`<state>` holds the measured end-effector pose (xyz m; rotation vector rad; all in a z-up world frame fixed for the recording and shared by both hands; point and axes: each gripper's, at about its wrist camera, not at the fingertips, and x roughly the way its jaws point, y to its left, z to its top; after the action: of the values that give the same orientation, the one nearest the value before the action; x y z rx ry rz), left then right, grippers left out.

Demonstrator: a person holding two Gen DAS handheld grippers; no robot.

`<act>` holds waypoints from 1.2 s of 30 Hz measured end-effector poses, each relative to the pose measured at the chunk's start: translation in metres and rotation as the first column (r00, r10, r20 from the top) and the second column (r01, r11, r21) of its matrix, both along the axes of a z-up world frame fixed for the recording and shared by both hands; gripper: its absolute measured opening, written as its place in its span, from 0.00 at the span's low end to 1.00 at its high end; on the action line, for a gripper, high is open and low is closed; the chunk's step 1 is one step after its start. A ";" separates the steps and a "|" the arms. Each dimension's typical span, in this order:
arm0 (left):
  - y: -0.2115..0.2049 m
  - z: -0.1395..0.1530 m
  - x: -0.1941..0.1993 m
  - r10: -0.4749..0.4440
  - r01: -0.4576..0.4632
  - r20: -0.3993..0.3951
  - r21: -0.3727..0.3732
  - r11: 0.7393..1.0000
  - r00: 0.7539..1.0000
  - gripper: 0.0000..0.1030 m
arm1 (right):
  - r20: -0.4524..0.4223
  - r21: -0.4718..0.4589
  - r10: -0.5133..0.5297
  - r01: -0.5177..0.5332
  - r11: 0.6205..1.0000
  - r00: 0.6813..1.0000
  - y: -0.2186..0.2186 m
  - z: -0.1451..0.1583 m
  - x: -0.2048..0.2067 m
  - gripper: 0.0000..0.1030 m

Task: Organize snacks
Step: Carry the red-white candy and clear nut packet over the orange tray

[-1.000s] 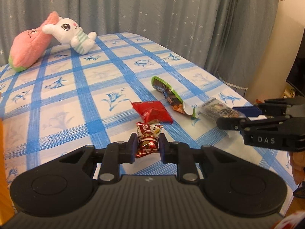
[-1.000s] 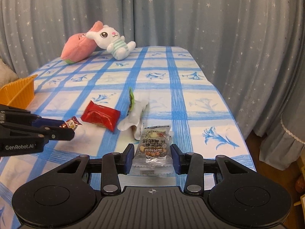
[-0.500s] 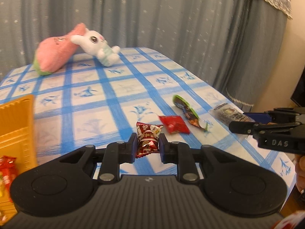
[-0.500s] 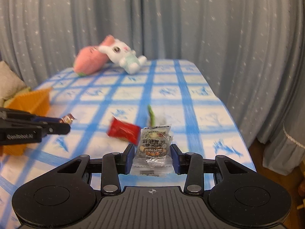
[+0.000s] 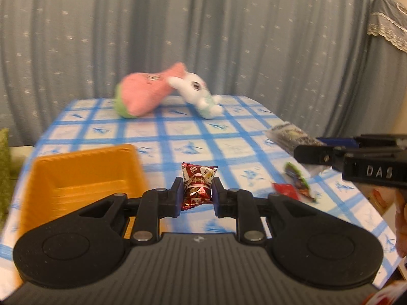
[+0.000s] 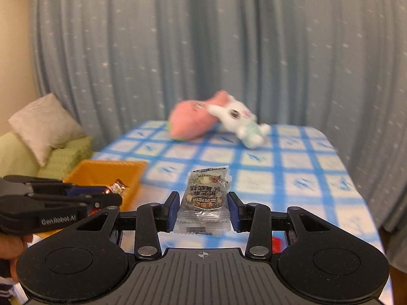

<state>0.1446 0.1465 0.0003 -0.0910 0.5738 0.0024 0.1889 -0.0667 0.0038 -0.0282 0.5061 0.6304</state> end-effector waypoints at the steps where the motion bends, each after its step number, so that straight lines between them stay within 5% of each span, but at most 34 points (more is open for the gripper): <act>1: 0.008 0.001 -0.003 0.016 -0.016 0.000 0.003 1.000 1.000 0.20 | 0.003 0.005 0.015 -0.015 1.000 1.000 0.010 0.004 0.000 0.39; 9: 0.067 0.006 -0.023 0.158 -0.158 0.003 0.000 0.987 0.987 0.20 | 0.013 0.032 0.119 -0.119 0.992 0.993 0.081 0.022 -0.002 0.39; 17: 0.100 -0.002 -0.032 0.218 -0.218 -0.018 0.000 0.976 0.976 0.20 | -0.054 0.060 0.177 -0.173 0.983 0.983 0.133 0.001 0.001 0.39; 36: 0.142 -0.028 -0.026 0.286 -0.291 -0.094 -0.040 0.956 0.954 0.20 | -0.182 0.064 0.239 -0.231 0.971 0.954 0.177 -0.046 0.026 0.39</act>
<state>0.1191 0.2888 -0.0282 -0.2277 0.6435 0.2774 0.2145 0.1103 -0.0427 0.0111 0.6786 0.8821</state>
